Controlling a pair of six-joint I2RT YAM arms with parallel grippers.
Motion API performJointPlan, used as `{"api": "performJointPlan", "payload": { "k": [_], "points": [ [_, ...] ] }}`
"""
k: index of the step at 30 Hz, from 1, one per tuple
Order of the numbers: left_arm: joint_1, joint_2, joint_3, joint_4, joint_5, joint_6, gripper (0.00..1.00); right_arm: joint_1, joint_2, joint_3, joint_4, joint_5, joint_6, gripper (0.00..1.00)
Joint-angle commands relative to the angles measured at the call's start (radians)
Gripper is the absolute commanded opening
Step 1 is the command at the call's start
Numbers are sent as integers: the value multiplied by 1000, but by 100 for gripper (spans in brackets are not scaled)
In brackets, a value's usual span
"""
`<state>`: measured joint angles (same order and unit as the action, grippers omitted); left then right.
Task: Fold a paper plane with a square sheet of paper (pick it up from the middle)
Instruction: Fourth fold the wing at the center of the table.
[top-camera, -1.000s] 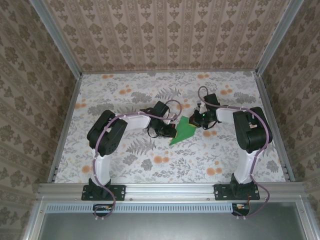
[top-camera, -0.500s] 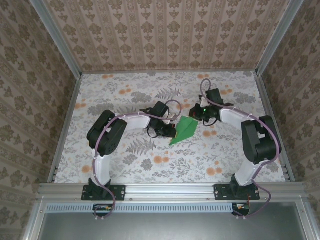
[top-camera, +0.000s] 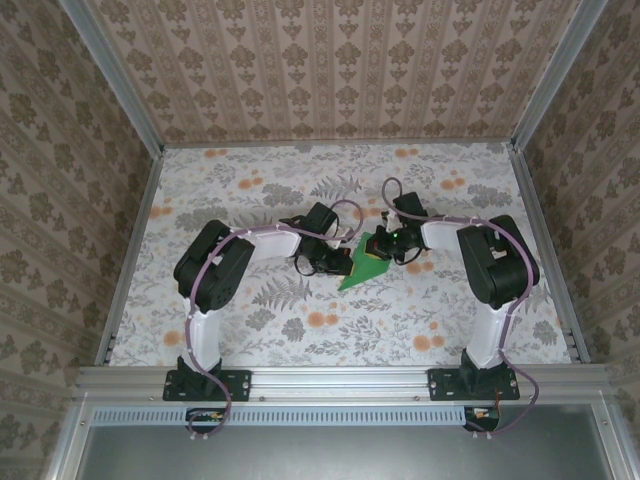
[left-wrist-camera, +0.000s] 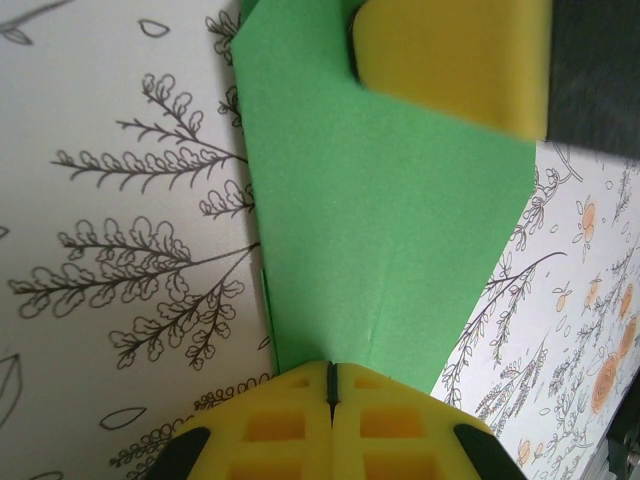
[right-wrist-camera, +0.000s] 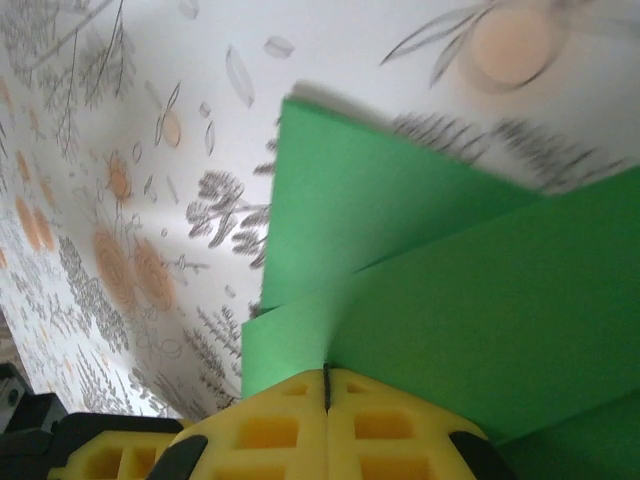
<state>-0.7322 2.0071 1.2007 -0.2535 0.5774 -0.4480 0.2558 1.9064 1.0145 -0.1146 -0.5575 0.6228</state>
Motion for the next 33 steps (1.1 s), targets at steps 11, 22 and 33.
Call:
{"api": "performJointPlan", "payload": {
  "k": [11,22,33],
  "points": [
    [1,36,-72,-117,-57,13,0,-185,75,47,23,82,-4,0],
    [1,33,-60,-103,-54,8,0,-203,-60,34,51,33,32,0],
    [-3,10,-36,-69,-49,-15,0,12,-193,-154,150,30,150,0]
  ]
}}
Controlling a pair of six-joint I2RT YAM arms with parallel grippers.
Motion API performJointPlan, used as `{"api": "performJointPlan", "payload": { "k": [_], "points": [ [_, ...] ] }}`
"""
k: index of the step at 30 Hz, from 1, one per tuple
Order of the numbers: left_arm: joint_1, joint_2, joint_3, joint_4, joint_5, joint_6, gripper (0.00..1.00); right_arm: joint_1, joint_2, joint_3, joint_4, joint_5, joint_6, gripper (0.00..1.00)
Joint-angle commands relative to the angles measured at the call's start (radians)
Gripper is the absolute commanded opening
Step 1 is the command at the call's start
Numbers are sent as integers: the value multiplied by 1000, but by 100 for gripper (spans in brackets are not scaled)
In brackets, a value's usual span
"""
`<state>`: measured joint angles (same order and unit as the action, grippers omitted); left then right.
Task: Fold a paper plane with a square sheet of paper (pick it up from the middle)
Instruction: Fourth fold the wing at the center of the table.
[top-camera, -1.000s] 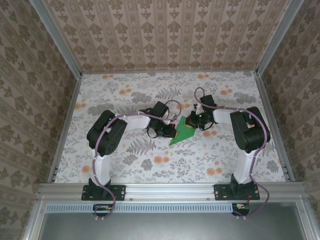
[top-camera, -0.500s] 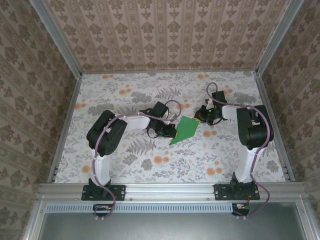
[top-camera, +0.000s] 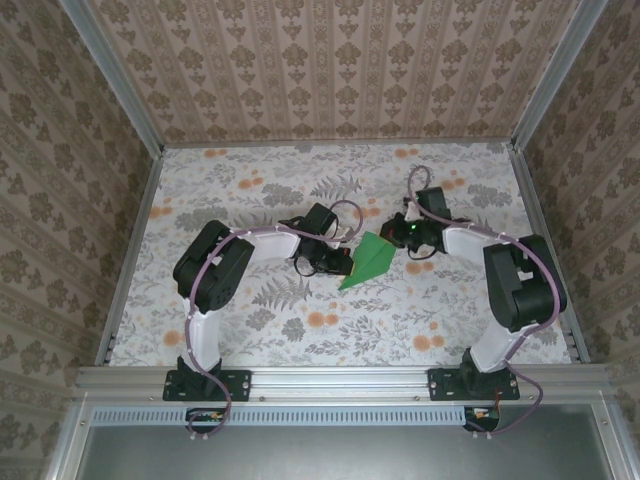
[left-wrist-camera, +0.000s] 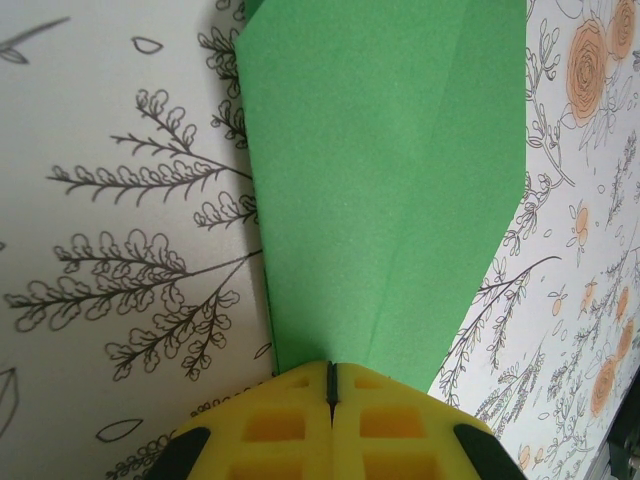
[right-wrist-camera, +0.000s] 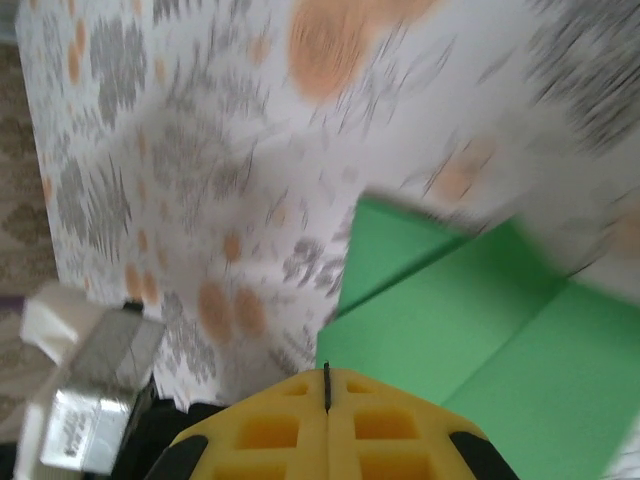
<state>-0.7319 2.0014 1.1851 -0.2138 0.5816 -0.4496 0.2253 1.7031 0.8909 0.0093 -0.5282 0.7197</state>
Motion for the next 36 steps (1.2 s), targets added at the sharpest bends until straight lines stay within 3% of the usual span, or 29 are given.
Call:
{"api": "performJointPlan", "payload": {
  "k": [1,7,17,22,24,36],
  "points": [
    [-4,13,-21,-107,-54,-14,0,65,19,-32,27,8,60,0],
    [-6,8,-20,-93,-55,-26,0,116,103,-20,47,3,65,0],
    [-7,-63,0,-63,-62,-81,1,117,165,-34,-12,72,31,0],
    [-9,-150,-22,-19,-59,-165,16,114,170,-42,-25,86,30,0],
    [-14,-177,-46,19,-52,-208,18,114,173,-41,-32,89,29,0],
    [-70,-121,-92,79,-62,-334,15,114,190,-35,-45,86,30,0]
  ]
}}
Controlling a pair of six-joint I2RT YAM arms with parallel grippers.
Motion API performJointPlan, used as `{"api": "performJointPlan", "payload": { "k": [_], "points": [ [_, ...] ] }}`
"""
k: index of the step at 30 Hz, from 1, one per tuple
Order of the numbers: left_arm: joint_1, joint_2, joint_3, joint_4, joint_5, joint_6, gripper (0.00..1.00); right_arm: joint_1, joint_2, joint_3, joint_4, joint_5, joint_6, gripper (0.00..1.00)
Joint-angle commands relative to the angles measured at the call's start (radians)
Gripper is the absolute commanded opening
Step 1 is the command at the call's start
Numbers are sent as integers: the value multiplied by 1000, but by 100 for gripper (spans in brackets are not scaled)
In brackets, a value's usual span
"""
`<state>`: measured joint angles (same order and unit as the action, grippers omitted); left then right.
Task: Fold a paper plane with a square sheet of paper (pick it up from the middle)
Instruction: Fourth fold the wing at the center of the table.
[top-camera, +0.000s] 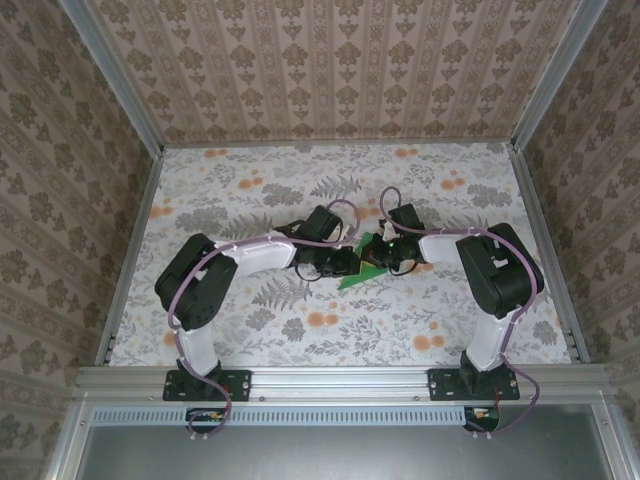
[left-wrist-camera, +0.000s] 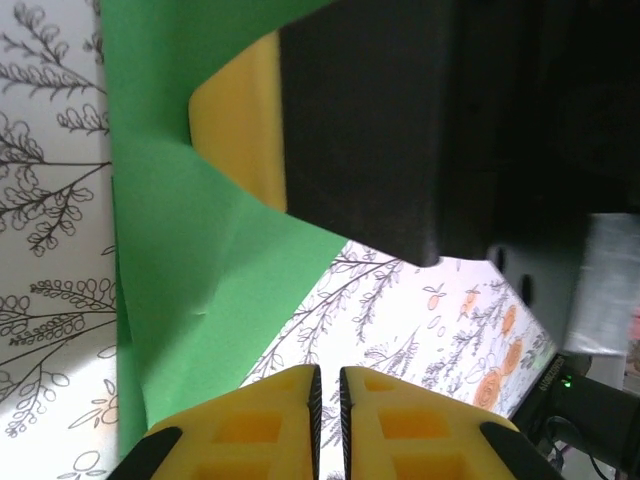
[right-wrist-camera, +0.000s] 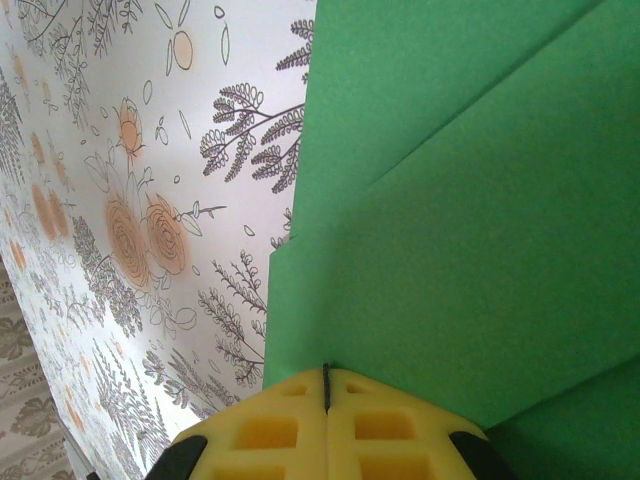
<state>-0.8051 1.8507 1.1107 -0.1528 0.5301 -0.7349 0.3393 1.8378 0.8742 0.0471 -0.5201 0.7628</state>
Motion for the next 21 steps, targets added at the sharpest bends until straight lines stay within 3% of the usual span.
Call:
{"api": "performJointPlan", "payload": {
  "k": [1,21],
  "points": [
    [3,37,-20,18,-14,-54,14,0,57,-18,-84,78,-13,0],
    [37,50,-100,32,-29,-75,10,-2,76,-11,-105,80,-16,0]
  ]
}}
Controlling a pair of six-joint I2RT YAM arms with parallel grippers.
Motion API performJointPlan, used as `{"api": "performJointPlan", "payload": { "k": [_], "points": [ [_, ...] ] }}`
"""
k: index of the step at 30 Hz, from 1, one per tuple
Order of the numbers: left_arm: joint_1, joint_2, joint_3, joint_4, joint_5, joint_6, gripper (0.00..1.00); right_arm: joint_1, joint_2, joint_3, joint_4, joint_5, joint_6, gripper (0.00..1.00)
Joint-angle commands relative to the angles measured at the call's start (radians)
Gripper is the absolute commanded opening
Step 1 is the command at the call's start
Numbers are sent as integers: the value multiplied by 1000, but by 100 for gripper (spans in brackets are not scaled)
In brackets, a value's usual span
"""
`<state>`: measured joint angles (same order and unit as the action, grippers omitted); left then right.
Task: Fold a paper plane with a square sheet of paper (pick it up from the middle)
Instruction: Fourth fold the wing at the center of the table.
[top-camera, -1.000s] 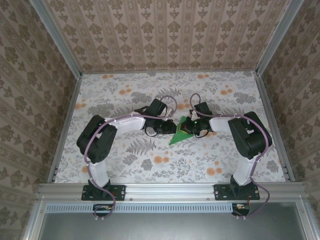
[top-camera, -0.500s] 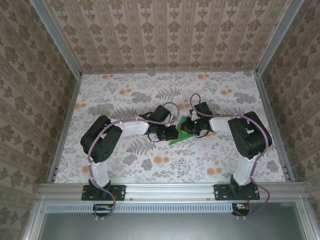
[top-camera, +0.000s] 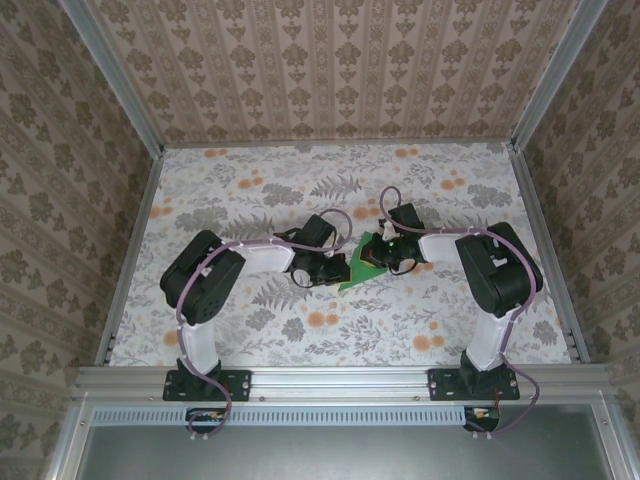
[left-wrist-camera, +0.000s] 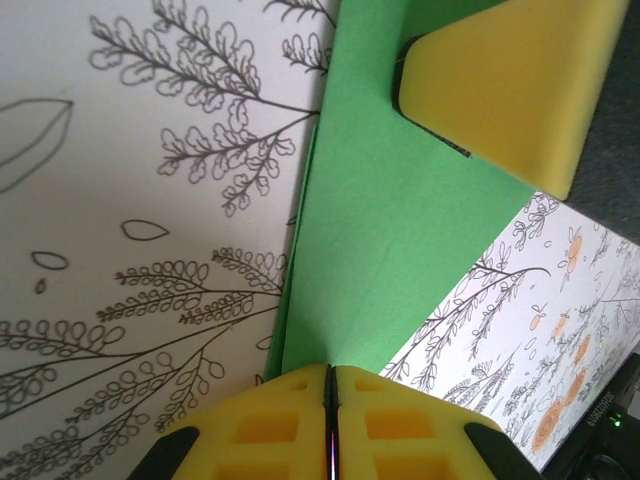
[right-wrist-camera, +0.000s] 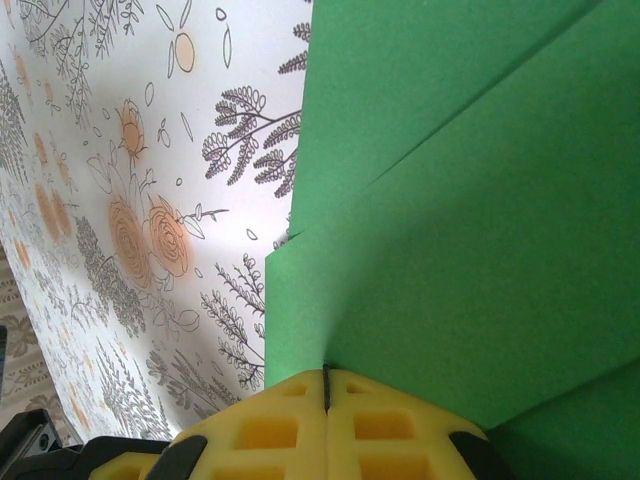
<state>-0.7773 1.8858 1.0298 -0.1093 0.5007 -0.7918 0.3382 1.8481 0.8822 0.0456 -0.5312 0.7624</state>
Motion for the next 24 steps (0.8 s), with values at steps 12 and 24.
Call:
{"api": "performJointPlan", "payload": {
  "k": [12,24],
  "points": [
    [24,-16,-64,13,3,-27,9,0,76,-15,-115,92,-17,0],
    [-7,-54,-58,18,40,6,10,0,78,-16,-121,95,-20,0]
  ]
}}
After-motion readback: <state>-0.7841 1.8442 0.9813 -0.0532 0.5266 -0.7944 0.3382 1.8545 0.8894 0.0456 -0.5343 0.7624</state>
